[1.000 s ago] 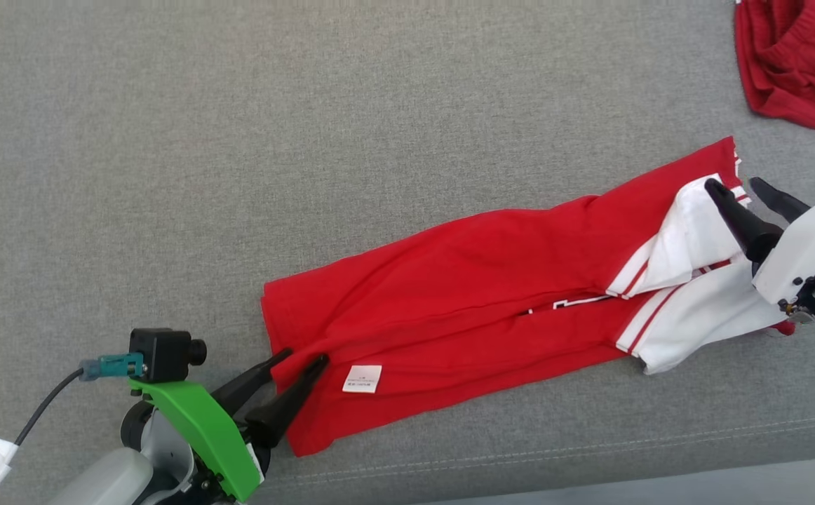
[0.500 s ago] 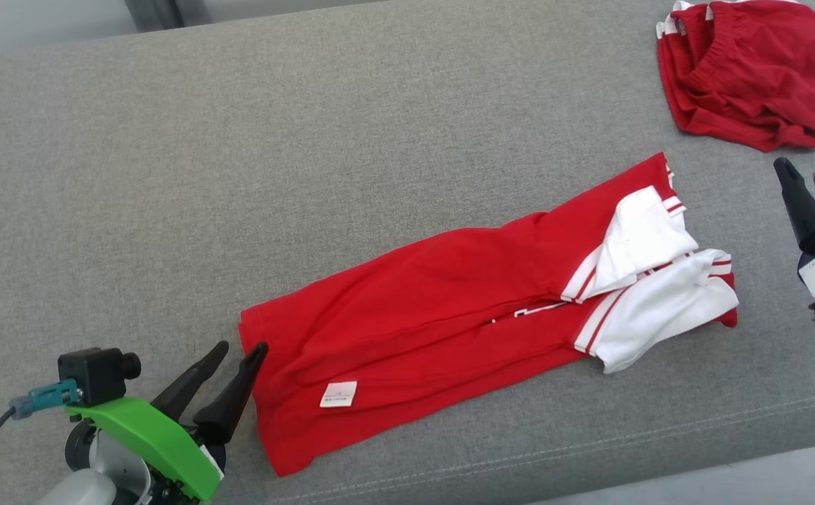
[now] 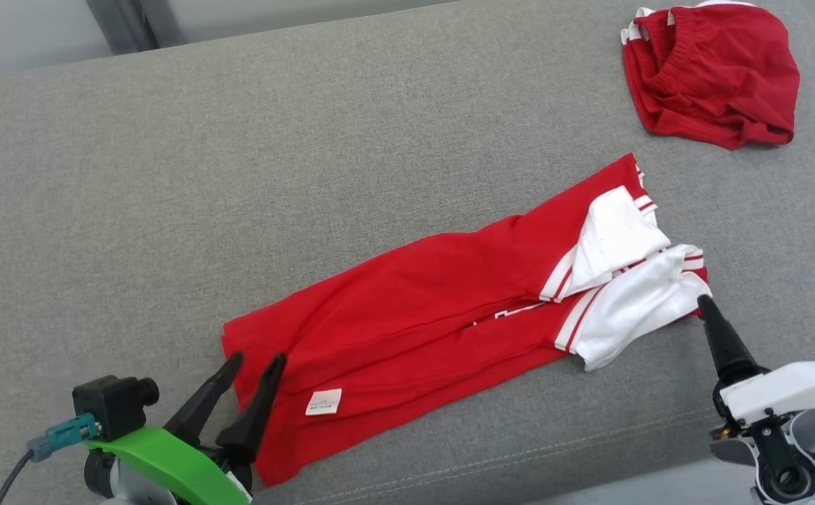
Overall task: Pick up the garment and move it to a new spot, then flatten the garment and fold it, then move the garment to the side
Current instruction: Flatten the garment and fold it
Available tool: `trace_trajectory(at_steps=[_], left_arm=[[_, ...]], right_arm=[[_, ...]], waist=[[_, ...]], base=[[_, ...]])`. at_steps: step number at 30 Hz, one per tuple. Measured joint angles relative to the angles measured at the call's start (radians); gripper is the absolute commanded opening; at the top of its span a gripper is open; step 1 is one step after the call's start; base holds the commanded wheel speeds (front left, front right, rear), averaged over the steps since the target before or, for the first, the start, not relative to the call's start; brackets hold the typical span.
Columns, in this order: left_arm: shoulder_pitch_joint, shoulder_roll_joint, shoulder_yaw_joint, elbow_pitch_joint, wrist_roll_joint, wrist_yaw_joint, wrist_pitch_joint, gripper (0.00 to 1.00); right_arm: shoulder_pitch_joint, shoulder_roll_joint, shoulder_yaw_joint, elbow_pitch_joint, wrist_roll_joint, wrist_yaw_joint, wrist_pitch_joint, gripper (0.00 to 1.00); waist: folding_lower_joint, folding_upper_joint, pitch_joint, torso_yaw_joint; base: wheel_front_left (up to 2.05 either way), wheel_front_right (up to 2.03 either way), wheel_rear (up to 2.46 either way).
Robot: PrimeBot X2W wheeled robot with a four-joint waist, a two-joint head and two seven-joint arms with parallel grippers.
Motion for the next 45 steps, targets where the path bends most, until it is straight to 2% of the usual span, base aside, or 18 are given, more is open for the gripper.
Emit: trace_trajectory(at_steps=[7, 19, 26, 45], left_arm=[[0.002, 0.003, -0.005, -0.049, 0.045, 0.039, -0.001, 1.00], [0.002, 0.018, -0.003, -0.125, 0.074, 0.060, -0.005, 1.00], [0.002, 0.023, 0.009, -0.143, 0.074, 0.069, -0.004, 1.00], [0.007, -0.003, -0.003, -0.163, 0.073, 0.079, 0.023, 1.00]], right_arm=[[0.041, 0.027, -0.001, 0.011, 0.009, 0.005, -0.026, 1.00], [0.005, 0.067, -0.014, 0.056, 0.097, 0.066, -0.029, 1.00], [-0.044, 0.067, -0.004, 0.102, 0.097, 0.083, -0.012, 1.00], [-0.177, 0.033, 0.024, 0.165, 0.059, 0.099, 0.022, 1.00]], waist=[[0.0000, 0.0000, 0.016, -0.003], [0.0000, 0.0000, 0.068, 0.007], [0.0000, 0.0000, 0.095, 0.012], [0.0000, 0.0000, 0.103, 0.032]], base=[[0.00, 0.00, 0.00], [0.00, 0.00, 0.00], [0.00, 0.00, 0.00], [0.00, 0.00, 0.00]])
